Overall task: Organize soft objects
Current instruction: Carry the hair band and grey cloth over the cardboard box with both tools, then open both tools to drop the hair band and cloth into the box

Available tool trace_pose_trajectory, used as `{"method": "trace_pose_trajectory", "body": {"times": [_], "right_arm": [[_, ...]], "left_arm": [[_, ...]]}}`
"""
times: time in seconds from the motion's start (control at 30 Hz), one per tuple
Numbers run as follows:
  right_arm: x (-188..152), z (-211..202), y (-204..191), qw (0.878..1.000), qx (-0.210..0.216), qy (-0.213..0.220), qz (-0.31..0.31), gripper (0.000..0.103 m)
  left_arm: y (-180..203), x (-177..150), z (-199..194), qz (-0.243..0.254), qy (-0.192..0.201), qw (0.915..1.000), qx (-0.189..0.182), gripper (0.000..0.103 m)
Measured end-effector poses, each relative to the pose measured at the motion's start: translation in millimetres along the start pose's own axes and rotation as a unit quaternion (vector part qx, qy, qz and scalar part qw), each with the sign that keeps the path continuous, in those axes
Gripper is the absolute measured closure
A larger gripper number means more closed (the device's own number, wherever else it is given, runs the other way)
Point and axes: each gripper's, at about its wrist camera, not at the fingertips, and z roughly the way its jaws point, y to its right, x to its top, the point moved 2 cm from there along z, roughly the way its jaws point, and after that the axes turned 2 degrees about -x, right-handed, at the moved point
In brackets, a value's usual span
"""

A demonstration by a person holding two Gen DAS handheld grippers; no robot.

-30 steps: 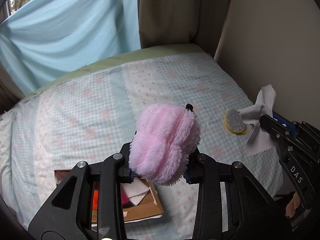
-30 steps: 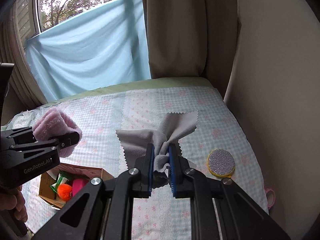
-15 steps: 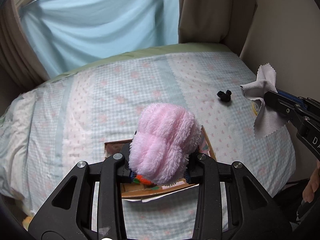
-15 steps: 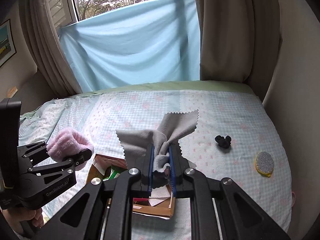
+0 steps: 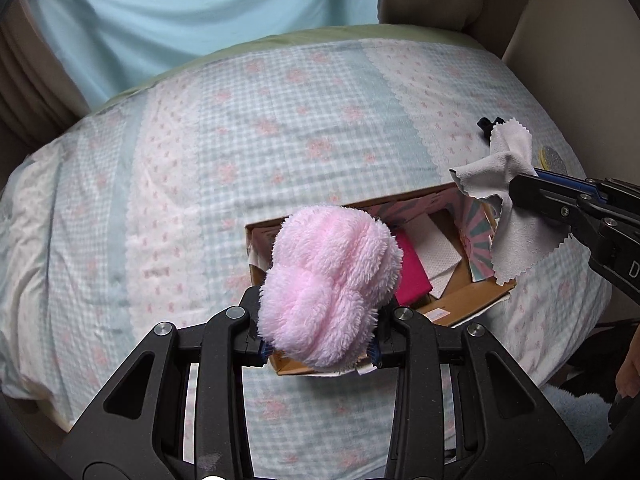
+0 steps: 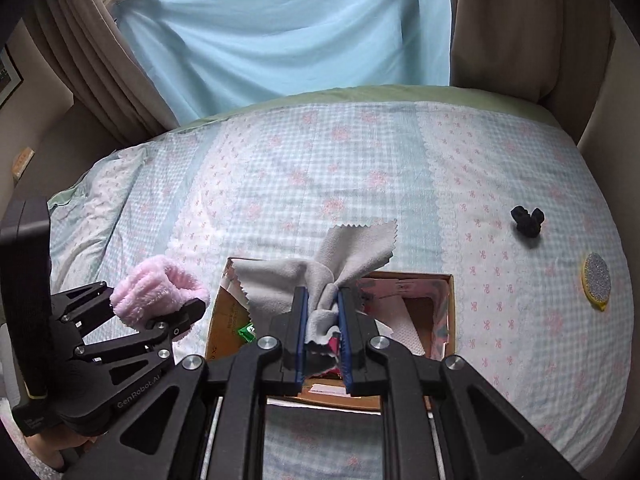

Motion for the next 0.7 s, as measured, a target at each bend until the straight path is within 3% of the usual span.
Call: {"method": "trace_pose_trajectory", "body": {"times": [0.4, 0.57, 0.63, 0.67, 0.7], "right_arm": [[-22, 89, 8, 0.988, 0.002, -0.123, 0.091, 0.09], [-24, 101, 9, 0.984, -0.001, -0.138, 0.116, 0.09], [-20, 102, 11, 0.983, -0.008, -0.135, 0.123, 0.09], [-17, 104, 11, 0.983, -0.007, -0.136, 0.126, 0.09], [-15, 106, 12, 0.982, -0.006, -0.137, 0.131, 0.083]], "left_arm": [[-24, -22, 97, 0.026, -0.099, 0.9935, -0.05, 0.072], [-24, -34, 114, 0.048, -0.112, 0.9916, -0.044, 0.072], [-20, -34, 112, 0.051, -0.108, 0.9916, -0.051, 0.063], [-18, -33, 110, 0.052, -0.104, 0.9919, -0.052, 0.043], [-16, -32, 108, 0.055, -0.096, 0.9926, -0.049, 0.015]]}}
